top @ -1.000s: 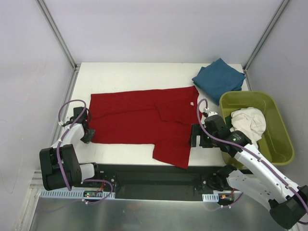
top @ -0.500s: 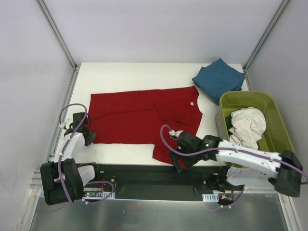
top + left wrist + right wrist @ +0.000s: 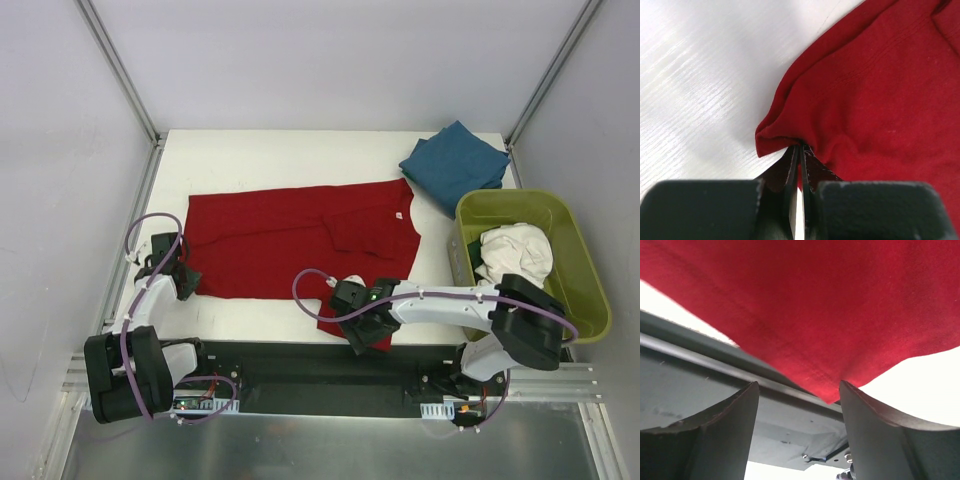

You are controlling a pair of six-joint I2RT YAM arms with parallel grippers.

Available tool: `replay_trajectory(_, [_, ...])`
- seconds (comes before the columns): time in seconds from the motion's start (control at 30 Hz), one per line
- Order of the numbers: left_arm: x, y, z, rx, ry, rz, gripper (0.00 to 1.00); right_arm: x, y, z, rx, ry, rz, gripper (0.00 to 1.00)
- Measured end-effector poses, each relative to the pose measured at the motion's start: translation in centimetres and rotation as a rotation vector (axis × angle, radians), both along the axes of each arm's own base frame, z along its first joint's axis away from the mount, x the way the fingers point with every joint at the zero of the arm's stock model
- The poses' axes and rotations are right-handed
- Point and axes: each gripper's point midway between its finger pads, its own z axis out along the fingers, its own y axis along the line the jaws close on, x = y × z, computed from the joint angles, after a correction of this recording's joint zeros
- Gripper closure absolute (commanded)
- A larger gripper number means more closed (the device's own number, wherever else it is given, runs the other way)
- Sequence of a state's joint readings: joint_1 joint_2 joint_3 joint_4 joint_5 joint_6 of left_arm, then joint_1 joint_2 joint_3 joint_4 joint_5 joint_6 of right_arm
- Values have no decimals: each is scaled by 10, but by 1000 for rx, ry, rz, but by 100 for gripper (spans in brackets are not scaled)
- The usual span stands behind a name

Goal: Fold and stack the t-shirts
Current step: Grap the side of the flattened tshirt closest away from the robot with both arms

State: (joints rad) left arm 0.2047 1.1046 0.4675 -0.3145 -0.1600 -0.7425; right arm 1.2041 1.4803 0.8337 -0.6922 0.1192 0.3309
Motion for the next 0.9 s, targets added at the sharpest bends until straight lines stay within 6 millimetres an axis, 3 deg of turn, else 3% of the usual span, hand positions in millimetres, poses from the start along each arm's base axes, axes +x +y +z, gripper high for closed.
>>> replay_trajectory(0.27, [4,-2,1,-9,-14,-6,100,7,-7,-12,-30,7,-59,57])
replay_trajectory(0.7, [5,-4,1,-19,-17,-20,100,12,-13,-12,-27,33,-76,100])
replay_trajectory(0.9, [6,-8,4,-31,-34,-45,100,29,-17,2,-11,-53,-87,100])
